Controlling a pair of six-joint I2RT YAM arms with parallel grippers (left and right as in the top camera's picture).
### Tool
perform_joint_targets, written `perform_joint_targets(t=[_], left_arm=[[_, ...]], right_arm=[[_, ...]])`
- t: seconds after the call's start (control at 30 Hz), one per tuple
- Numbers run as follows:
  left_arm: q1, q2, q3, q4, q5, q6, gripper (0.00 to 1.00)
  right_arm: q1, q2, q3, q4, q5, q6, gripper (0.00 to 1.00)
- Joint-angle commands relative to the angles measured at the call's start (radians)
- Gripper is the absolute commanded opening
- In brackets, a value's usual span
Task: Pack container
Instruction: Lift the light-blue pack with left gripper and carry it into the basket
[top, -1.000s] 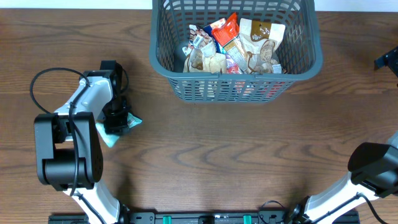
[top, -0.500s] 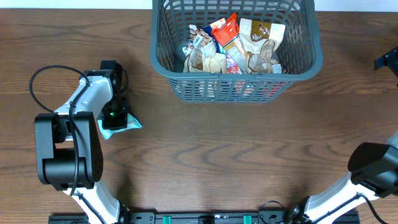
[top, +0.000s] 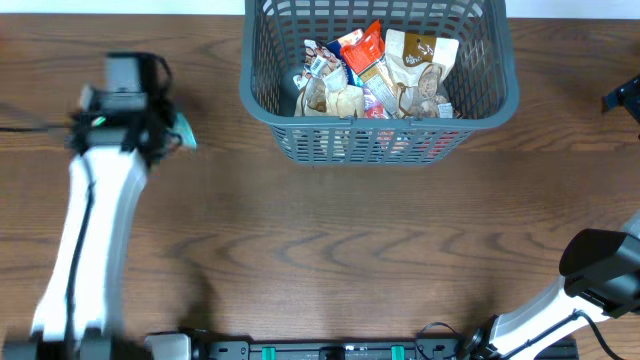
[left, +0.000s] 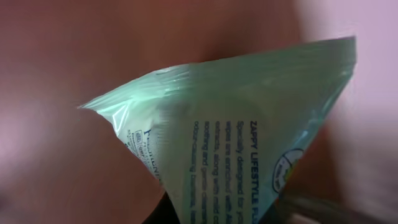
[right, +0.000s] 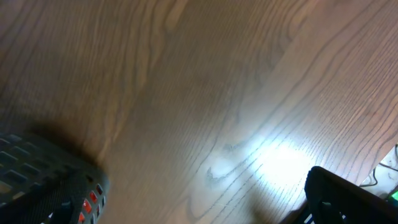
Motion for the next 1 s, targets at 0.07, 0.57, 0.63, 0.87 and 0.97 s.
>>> perform_joint_targets(t=[0.07, 0.57, 0.63, 0.87, 0.97], left_arm=[[-0.019, -0.208, 0.083, 0.101, -0.022, 0.097, 0.06], [-0.405, -0.121, 0.089, 0.745, 0.056, 0.127, 0.06], [-0.452, -0.068, 0.089, 0.808, 0.056, 0.141, 0.06], [-0.552, 0.077, 0.089, 0.850, 0.056, 0.141, 0.06], [-0.575, 0.117, 0.089, 0.846, 0.056, 0.148, 0.06]], right_arm=[[-0.006, -0.005, -0.002, -0.001, 0.000, 0.000, 0.99], [-0.006, -0.005, -0.002, -0.001, 0.000, 0.000, 0.99], [-0.006, -0.005, -0.002, -0.001, 0.000, 0.000, 0.99], [-0.006, -0.005, -0.002, -0.001, 0.000, 0.000, 0.99], [-0.006, -0.005, -0.002, -0.001, 0.000, 0.000, 0.99]])
